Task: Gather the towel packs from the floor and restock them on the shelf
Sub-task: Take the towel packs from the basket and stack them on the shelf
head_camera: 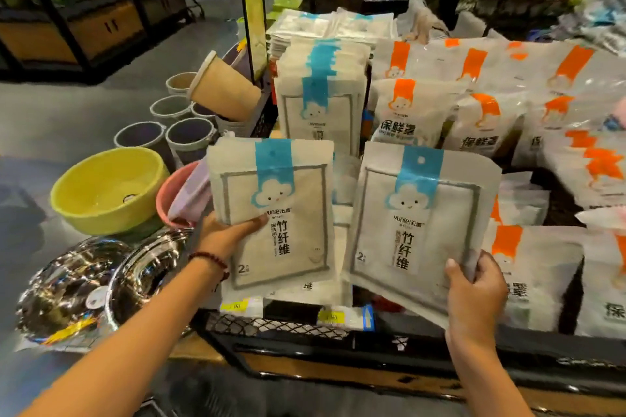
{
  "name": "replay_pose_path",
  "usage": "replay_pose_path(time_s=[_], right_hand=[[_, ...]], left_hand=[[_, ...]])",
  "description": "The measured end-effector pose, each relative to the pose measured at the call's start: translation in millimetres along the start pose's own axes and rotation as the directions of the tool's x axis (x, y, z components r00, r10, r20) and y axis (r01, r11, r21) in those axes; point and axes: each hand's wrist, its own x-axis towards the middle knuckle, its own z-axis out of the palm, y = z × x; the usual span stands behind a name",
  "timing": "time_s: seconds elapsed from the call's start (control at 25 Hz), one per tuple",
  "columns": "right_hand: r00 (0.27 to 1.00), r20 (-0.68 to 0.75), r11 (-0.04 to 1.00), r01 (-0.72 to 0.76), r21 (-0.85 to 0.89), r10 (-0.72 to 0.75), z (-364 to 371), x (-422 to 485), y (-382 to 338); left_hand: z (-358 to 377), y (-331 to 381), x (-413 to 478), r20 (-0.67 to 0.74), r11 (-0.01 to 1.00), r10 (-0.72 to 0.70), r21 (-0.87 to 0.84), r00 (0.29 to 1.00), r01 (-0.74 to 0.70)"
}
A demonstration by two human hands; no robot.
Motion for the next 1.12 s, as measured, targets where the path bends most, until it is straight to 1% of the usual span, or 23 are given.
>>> replay_pose_path(time_s=[0.12,0.2,0.28,0.44,0.52,0.68,0.76,0.8,0.84,0.88,0.92,0.96,1.0,1.04,1.08,1.12], right_hand=[[0.998,-0.051,0.999,-0.038,0.004,0.038,17.1,11.2,9.2],[0.993,-0.081,0.996,-0.077,0.054,0.081,27.8,17.6,16.6],[0.989,-0.082,0.990,-0.119,0.082,0.125,35.9,21.9,23.8],[0.984,-0.059,0.985,-0.165,0.044,0.167,47.1,25.1,31.9],[0.985,-0.052,0.986,-0.164,0.037,0.166,50.9,27.5,31.8],[0.989,-0.021,0.989,-0.149,0.021,0.149,54.1,29.1,29.8],[0.988,0.010,0.988,-0.157,0.012,0.157,58.4,26.4,29.6],[0.987,0.027,0.987,-0.159,0.010,0.159,61.0,24.8,29.6],[0.987,0.042,0.988,-0.157,0.008,0.156,63.8,23.0,29.8],[0.986,0.050,0.988,-0.157,0.006,0.157,66.9,20.8,29.6],[0.985,0.058,0.986,-0.165,0.005,0.165,69.6,18.5,30.7],[0.982,0.071,0.984,-0.177,0.008,0.176,71.9,16.2,31.7],[0.978,0.087,0.981,-0.194,0.012,0.192,74.4,13.9,34.0],[0.972,0.109,0.977,-0.211,0.015,0.208,77.2,10.4,36.6],[0.966,0.135,0.975,-0.223,0.009,0.220,80.8,6.2,39.6],[0.958,0.166,0.971,-0.238,-0.001,0.235,85.2,1.8,43.5]], left_hand=[[5.1,-23.5,34.5,0.121,0.991,-0.123,0.069,0.985,0.115],[13.7,-33.8,45.3,0.141,0.974,-0.200,0.140,0.970,0.180],[22.4,-43.4,52.8,0.147,0.953,-0.256,0.204,0.955,0.224],[37.0,-53.5,53.0,0.159,0.942,-0.268,0.253,0.950,0.223],[37.7,-64.1,48.1,0.159,0.933,-0.273,0.284,0.949,0.221],[29.5,-85.9,39.1,0.141,0.905,-0.331,0.327,0.933,0.272],[26.3,-89.8,37.9,0.167,0.876,-0.347,0.408,0.923,0.256],[25.9,-91.2,38.9,0.163,0.846,-0.353,0.475,0.921,0.241],[25.0,-92.0,40.5,0.135,0.799,-0.348,0.561,0.928,0.218],[22.8,-91.9,42.7,0.110,0.707,-0.349,0.682,0.931,0.185],[20.8,-88.9,43.5,0.096,0.553,-0.353,0.824,0.931,0.125],[17.4,-84.2,44.2,0.098,0.352,-0.353,0.935,0.931,0.035],[12.7,-80.2,45.7,0.126,0.175,-0.320,0.982,0.939,-0.072],[6.0,-73.0,46.7,0.168,0.081,-0.269,0.985,0.948,-0.151],[-2.9,-66.8,48.3,0.213,0.078,-0.183,0.976,0.960,-0.202],[-14.6,-61.6,50.7,0.248,0.122,-0.072,0.964,0.966,-0.238]])
